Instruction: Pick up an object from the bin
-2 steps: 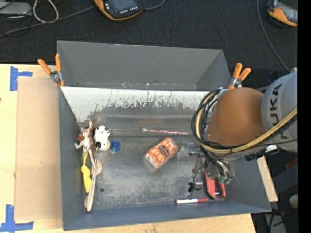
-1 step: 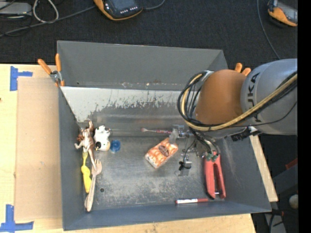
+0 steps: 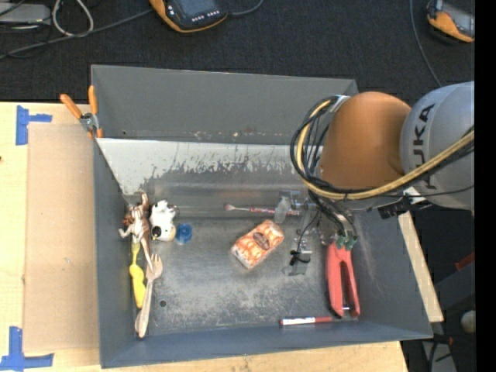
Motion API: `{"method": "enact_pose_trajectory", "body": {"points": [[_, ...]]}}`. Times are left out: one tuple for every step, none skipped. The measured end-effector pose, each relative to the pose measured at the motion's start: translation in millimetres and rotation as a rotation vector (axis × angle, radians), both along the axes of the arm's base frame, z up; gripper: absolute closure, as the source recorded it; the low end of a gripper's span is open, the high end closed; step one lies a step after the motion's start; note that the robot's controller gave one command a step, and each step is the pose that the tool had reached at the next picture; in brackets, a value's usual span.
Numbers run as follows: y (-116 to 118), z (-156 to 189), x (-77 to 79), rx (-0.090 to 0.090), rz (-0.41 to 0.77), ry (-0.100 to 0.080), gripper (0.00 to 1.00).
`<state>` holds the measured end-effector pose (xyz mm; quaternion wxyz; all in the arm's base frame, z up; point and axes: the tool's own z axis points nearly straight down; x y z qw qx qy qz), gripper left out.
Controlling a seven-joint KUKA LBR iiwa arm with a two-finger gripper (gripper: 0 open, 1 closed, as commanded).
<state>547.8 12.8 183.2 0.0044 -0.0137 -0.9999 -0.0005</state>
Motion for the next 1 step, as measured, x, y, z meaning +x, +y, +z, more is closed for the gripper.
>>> {"method": "enact_pose_trajectory", "body": {"points": [[9.9, -31.4, 18.6, 0.0, 0.088, -0.014, 0.0]]}}
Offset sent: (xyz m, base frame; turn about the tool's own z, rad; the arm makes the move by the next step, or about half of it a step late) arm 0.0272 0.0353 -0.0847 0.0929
